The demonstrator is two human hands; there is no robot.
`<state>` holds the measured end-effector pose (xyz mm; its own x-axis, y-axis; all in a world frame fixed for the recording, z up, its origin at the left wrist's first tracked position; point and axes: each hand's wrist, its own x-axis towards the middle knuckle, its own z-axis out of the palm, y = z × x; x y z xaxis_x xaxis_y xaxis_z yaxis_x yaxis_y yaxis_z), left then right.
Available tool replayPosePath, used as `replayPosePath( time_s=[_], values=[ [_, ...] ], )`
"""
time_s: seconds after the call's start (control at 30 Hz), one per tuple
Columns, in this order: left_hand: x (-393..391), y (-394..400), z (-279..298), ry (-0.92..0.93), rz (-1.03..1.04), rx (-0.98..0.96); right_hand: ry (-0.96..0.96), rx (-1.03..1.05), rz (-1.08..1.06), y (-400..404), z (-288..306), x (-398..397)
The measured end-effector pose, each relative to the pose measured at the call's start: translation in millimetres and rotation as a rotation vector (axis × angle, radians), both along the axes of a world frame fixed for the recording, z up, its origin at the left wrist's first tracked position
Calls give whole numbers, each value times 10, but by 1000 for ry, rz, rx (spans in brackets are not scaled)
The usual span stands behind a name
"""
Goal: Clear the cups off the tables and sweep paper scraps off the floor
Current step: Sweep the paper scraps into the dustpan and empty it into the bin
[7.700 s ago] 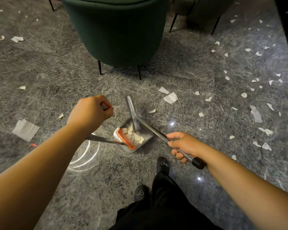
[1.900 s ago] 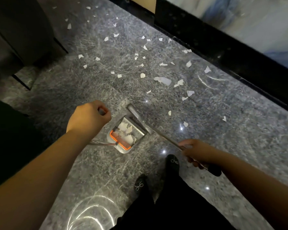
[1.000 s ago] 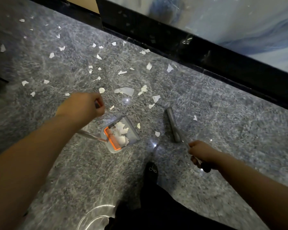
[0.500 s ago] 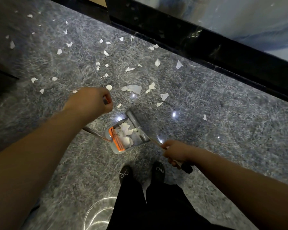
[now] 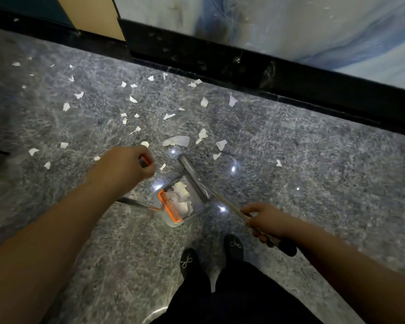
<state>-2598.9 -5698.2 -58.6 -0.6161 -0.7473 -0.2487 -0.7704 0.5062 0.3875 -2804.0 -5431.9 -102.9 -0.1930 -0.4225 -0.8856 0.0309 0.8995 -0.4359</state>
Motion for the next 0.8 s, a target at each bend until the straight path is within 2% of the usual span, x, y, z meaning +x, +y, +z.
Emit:
replayPosePath(
  time_s=[0.17,0.4,0.8],
  values=[
    [-343,-24,11,49,-68,-6,33,-24,-231,115,-11,-215],
    [-1053,-70,-47,34,-95,-10,59,-20,-489,385,-149,-997],
    [-2265,-312,-141,-107,-70,-18,197,142,-531,756,-474,-2642]
  ],
)
